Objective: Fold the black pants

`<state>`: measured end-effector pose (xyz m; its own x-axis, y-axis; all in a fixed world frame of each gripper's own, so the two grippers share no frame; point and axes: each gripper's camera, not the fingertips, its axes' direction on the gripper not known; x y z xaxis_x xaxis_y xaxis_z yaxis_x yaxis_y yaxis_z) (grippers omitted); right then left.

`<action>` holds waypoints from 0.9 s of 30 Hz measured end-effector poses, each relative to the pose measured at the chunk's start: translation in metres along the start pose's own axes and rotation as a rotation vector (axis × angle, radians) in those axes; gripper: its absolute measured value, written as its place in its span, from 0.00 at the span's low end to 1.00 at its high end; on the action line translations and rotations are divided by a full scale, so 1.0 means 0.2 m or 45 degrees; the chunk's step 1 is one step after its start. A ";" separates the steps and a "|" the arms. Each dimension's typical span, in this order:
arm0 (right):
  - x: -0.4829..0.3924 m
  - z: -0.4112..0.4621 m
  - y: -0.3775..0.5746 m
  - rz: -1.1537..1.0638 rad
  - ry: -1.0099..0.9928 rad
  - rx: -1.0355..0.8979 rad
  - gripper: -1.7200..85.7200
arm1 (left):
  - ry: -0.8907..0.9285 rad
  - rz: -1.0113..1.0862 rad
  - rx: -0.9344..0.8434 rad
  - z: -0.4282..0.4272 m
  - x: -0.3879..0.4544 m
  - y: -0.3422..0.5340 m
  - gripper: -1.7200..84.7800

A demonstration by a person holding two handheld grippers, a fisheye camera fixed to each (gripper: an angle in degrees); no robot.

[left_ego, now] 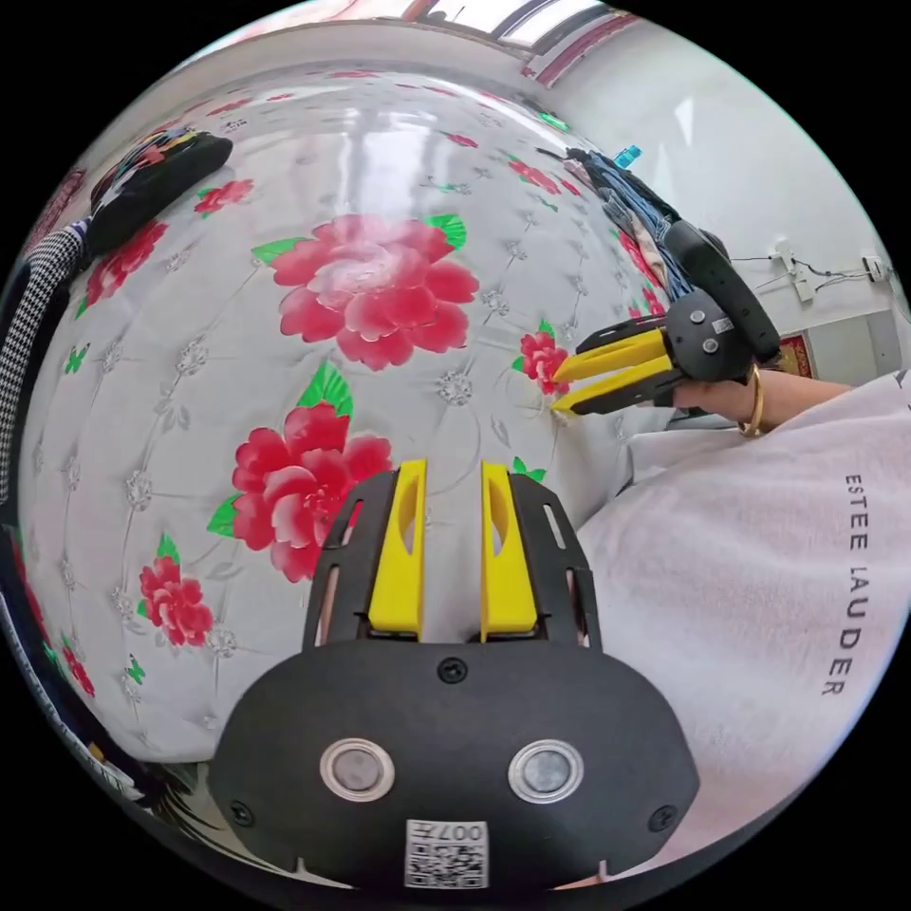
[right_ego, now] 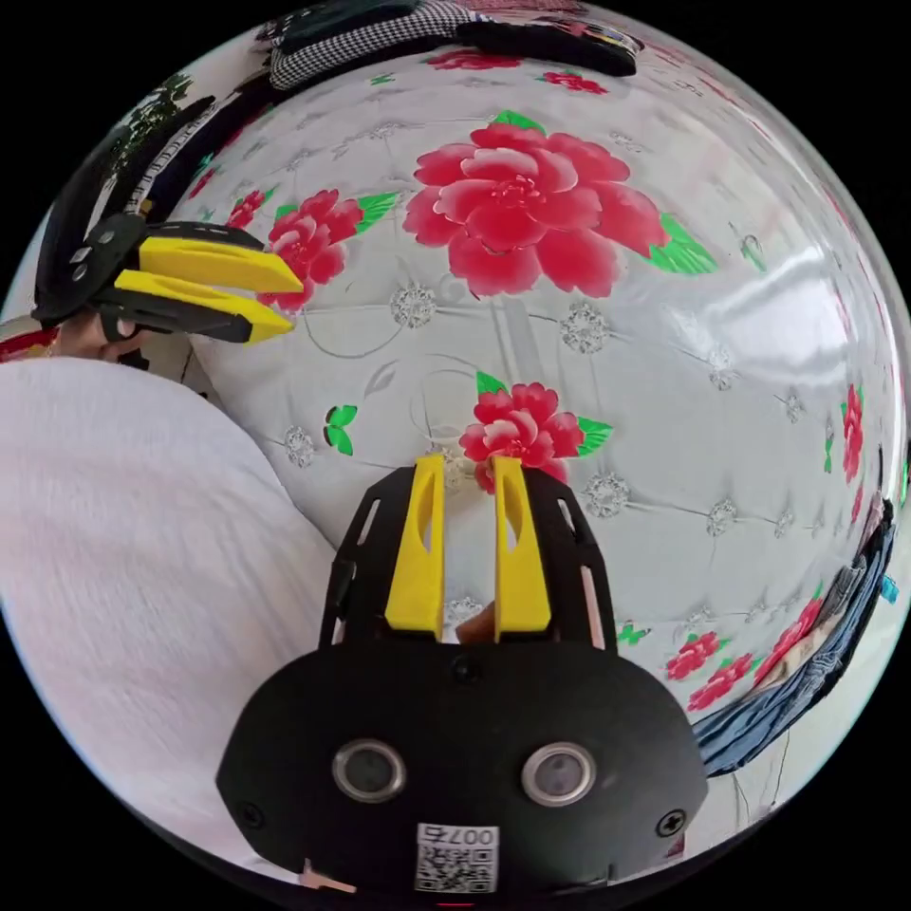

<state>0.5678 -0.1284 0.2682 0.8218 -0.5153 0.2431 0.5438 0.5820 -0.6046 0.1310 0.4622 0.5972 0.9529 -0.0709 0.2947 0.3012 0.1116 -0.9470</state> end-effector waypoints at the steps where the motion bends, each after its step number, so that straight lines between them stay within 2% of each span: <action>1: 0.02 0.00 0.02 0.010 -0.024 0.033 0.09 | -0.035 -0.013 0.003 0.01 0.05 -0.01 0.12; 5: 0.24 -0.04 0.22 0.135 -0.291 0.242 0.09 | -0.112 -0.097 0.014 0.04 0.23 -0.02 0.12; 9: 0.56 -0.19 0.61 0.267 -0.190 0.504 0.09 | -0.087 -0.246 0.039 0.15 0.49 -0.01 0.12; 12: 1.09 -0.41 1.26 0.683 -0.010 0.764 0.10 | -0.039 -0.317 0.008 0.29 0.70 -0.06 0.11; 17: 1.77 -0.72 2.41 1.387 0.260 1.020 0.11 | 0.230 -0.372 0.045 0.44 1.00 -0.27 0.11; 19: 1.94 -0.77 2.73 1.530 0.339 1.032 0.11 | 0.208 -0.334 0.072 0.43 1.12 -0.38 0.11; 22: 2.13 -0.74 3.02 1.646 0.342 0.892 0.11 | 0.156 -0.273 0.074 0.43 1.25 -0.47 0.11; 26: 2.25 -0.47 3.10 1.623 0.048 0.725 0.08 | 0.106 -0.266 0.045 0.44 1.31 -0.49 0.11; 27: 2.24 -0.46 3.12 1.630 0.042 0.759 0.08 | 0.112 -0.276 0.048 0.44 1.31 -0.49 0.11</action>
<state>1.2598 -0.0545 -0.0699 0.7947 0.5553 -0.2449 -0.5688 0.8222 0.0186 0.3546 0.5201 0.7784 0.8596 -0.1829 0.4771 0.5013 0.1212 -0.8568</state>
